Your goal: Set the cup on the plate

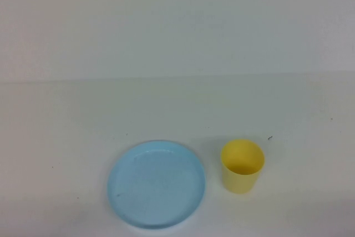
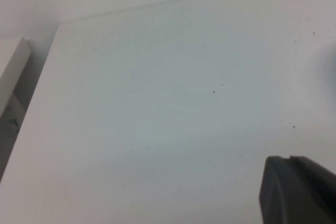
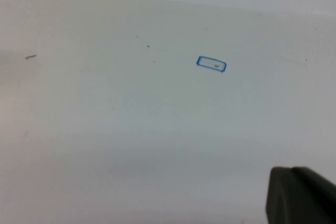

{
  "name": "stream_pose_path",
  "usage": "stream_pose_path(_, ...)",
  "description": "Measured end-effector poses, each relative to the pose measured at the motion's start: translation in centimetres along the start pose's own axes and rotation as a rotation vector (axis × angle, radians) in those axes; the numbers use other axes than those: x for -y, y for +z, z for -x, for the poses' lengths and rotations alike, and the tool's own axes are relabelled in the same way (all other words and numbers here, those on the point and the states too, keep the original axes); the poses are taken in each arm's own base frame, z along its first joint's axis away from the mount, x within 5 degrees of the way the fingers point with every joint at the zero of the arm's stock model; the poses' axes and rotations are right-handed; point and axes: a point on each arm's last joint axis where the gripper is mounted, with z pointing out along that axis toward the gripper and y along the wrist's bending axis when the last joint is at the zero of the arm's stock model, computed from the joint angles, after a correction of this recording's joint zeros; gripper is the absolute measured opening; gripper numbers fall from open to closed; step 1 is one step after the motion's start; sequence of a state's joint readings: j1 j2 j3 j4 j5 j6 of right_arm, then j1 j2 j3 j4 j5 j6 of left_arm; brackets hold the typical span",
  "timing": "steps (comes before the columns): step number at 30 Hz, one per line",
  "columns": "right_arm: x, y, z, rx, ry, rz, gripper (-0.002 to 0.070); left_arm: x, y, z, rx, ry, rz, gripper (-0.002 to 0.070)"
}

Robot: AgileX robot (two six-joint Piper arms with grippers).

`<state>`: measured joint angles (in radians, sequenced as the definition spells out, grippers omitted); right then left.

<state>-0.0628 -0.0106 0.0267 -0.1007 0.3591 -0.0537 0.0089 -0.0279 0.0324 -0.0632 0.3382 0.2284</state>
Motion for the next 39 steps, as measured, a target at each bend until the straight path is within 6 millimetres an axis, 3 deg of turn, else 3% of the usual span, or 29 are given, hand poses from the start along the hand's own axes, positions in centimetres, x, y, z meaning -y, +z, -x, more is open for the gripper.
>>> stream_pose_path(5,0.0,0.0,0.0,0.004,0.000,0.000,0.0002,-0.2,0.0,0.2,0.024,0.046,0.023,0.0001)
stream_pose_path(8,0.0,0.0,0.2,0.027,0.000,-0.001,0.0002,-0.4,-0.1,1.2,0.127,0.053,0.046,0.0001)
stream_pose_path(14,0.1,-0.3,2.5,0.282,0.002,-0.014,0.0002,-0.8,-0.8,3.7,0.421,0.045,0.105,0.0001)
stream_pose_path(21,0.2,-1.2,4.4,0.514,0.004,-0.027,0.0002,-1.0,-1.4,4.7,0.542,0.047,0.129,0.0001)
stream_pose_path(28,0.3,-1.2,4.6,0.534,0.013,-0.026,0.0002,-1.1,-1.8,5.3,0.641,-0.197,0.068,0.0001)
stream_pose_path(32,0.3,-1.2,4.5,0.496,0.124,-0.001,0.0002,-1.6,-3.8,8.4,0.789,-0.286,0.035,0.0000)
stream_pose_path(36,0.6,-2.4,6.3,0.432,0.141,0.005,0.0002,-2.2,-5.7,12.4,0.673,-0.115,0.096,0.0001)
stream_pose_path(39,1.1,-4.2,8.9,0.458,0.096,-0.012,0.0002,-2.7,-5.5,15.1,0.516,-0.046,0.099,0.0001)
